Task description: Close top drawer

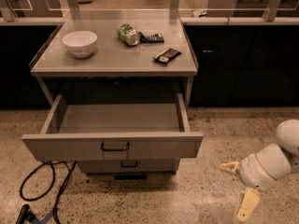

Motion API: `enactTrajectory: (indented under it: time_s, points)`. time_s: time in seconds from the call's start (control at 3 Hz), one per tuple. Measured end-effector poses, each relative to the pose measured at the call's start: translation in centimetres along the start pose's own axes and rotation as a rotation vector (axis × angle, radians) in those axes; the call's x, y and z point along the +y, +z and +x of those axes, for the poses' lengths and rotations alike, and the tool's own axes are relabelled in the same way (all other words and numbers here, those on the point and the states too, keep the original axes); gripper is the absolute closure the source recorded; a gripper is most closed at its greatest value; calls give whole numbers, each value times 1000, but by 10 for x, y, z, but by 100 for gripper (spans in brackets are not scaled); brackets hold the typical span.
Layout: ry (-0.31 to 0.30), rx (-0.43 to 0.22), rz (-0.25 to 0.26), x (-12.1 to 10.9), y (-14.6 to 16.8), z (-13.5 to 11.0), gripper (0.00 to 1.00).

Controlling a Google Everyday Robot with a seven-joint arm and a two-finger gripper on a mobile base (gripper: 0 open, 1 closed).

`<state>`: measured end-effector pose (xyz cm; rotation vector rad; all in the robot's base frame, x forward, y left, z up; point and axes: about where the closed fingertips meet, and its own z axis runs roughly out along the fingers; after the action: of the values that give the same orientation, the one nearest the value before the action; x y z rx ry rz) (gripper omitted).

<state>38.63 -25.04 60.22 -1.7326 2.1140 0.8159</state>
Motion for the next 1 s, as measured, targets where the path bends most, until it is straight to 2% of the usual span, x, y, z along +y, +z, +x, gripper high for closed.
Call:
enactTrajectory:
  time_s: [0.33,0.67,1.0]
  points:
    - [-101,45,-131,-9,70,-11,0]
    - [-222,148,-133,-3,108,-38,0]
    - [-236,161,-105,-3,107,-40,0]
